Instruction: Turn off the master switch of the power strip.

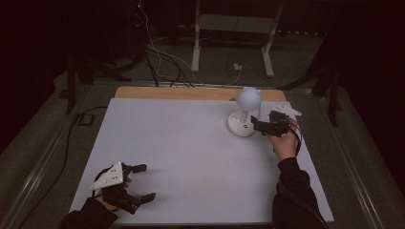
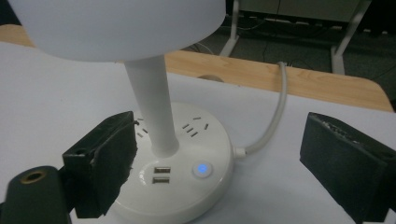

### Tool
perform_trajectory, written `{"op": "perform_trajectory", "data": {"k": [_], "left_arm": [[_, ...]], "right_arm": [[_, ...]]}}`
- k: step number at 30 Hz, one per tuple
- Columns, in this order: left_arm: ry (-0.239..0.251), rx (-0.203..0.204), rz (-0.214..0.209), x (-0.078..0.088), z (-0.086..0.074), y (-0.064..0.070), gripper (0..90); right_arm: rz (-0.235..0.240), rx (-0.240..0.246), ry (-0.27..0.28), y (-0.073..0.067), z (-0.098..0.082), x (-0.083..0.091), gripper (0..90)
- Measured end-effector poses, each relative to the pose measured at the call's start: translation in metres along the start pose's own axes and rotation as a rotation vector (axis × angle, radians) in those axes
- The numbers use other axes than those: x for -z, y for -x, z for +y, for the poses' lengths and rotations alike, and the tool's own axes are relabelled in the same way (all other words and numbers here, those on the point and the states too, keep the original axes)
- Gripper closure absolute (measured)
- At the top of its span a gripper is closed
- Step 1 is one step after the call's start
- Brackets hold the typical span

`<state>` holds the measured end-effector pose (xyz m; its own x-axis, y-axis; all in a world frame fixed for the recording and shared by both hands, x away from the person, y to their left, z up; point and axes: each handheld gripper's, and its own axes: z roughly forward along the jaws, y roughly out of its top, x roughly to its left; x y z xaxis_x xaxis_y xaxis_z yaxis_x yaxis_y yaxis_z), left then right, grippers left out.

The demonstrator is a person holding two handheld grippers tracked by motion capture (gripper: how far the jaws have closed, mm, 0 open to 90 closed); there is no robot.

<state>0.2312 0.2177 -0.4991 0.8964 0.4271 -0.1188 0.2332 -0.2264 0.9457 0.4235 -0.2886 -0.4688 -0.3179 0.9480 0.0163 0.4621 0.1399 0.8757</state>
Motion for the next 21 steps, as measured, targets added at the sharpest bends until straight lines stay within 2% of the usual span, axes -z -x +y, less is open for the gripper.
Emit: {"op": "perform_trajectory", "data": {"k": [3,6,8,9,10,12,13,14,15,21], "left_arm": [[-0.005,0.000,-0.002,-0.0003,0.0000,0.0004,0.4],[-0.003,0.003,0.001,-0.0001,0.0000,0.0001,0.4],[-0.003,0.005,0.002,0.0000,0.0000,0.0001,0.4],[-0.004,0.006,0.000,-0.0001,-0.0002,0.0001,0.4],[-0.005,0.007,-0.001,-0.0002,-0.0002,0.0003,0.4],[-0.005,0.008,-0.002,-0.0004,-0.0002,0.0003,0.4],[-0.005,0.007,-0.002,-0.0004,-0.0002,0.0003,0.4],[-0.005,0.008,-0.003,-0.0005,-0.0002,0.0005,0.4],[-0.005,0.008,-0.003,-0.0004,-0.0002,0.0004,0.3],[-0.006,0.011,-0.005,-0.0003,-0.0002,0.0003,0.4]], "right_arm": [[-0.030,-0.027,0.003,-0.0013,0.0018,-0.0006,16.1],[-0.032,-0.048,0.002,-0.0024,0.0034,-0.0001,22.6],[-0.040,-0.060,-0.007,-0.0036,0.0045,0.0000,30.8],[-0.060,-0.058,-0.015,-0.0040,0.0051,0.0001,37.9],[-0.063,-0.062,-0.027,-0.0043,0.0057,-0.0001,41.3],[-0.068,-0.061,-0.032,-0.0045,0.0060,-0.0003,44.2],[-0.080,-0.055,-0.033,-0.0052,0.0065,-0.0004,49.4],[-0.080,-0.055,-0.033,-0.0052,0.0065,-0.0004,49.4],[-0.083,-0.056,-0.031,-0.0059,0.0069,-0.0001,56.9],[-0.085,-0.064,-0.031,-0.0066,0.0074,-0.0012,67.2]]}}
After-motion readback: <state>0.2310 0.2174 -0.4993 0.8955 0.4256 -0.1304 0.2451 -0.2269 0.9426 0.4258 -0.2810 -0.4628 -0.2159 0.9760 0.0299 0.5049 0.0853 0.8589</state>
